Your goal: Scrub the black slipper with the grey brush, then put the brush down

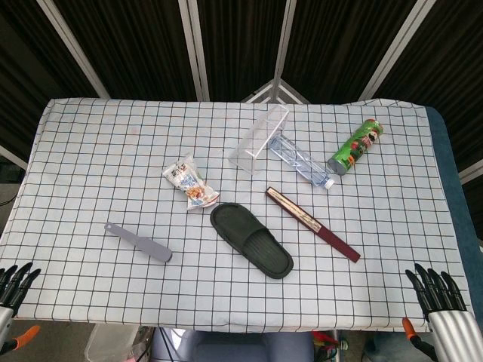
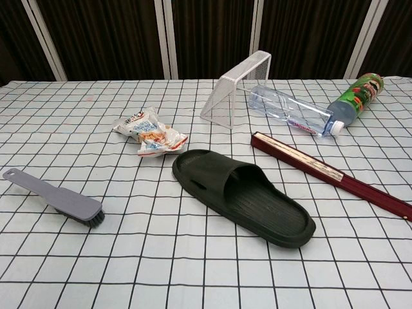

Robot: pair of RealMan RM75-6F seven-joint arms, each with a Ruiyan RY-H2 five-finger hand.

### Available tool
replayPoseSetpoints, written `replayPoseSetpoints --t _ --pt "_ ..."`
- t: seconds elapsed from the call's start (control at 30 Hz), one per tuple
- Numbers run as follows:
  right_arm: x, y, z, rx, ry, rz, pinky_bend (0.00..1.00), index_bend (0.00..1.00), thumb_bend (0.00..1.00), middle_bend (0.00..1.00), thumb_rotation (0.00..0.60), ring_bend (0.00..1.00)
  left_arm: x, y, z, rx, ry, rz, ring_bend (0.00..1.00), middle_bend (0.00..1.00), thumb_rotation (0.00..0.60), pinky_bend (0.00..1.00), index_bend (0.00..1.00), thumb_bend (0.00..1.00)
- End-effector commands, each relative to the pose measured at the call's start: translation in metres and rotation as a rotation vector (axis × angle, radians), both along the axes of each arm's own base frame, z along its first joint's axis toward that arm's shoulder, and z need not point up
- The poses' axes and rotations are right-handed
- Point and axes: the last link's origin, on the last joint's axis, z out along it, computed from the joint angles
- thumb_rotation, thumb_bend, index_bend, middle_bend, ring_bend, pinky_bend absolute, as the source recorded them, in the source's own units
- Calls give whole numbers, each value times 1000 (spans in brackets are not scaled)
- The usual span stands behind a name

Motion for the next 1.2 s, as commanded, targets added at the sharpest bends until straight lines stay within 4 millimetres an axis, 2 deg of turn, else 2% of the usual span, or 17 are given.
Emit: replayPoseSetpoints --t 0.03,0.23,0.37,0.53,0.7,0.9,1.2 --pt "0 0 0 0 1 0 0 0 416 0 591 0 0 0 -1 -5 3 3 0 29 600 29 0 46" --pt "-1 -2 -2 7 6 -1 0 0 416 0 590 0 -1 5 -7 -24 7 6 0 61 600 32 0 48" --pt "-2 -4 -6 18 13 -8 0 0 416 0 590 0 5 23 -22 -56 -7 -48 0 110 600 91 6 82" --pt "-4 -8 -8 21 23 -15 0 0 416 0 591 0 13 46 -45 -96 -5 -81 11 139 600 112 43 121" --pt "-7 -15 -11 34 27 -29 0 0 416 0 591 0 31 71 -73 -158 16 -127 33 164 600 139 83 162" --pt "-10 -21 -20 70 42 -39 0 0 417 0 591 0 58 96 -102 -209 44 -196 63 196 600 175 125 271" --pt "-18 -34 -25 88 43 -78 0 0 415 0 590 0 82 129 -128 -234 56 -249 97 231 600 193 169 319"
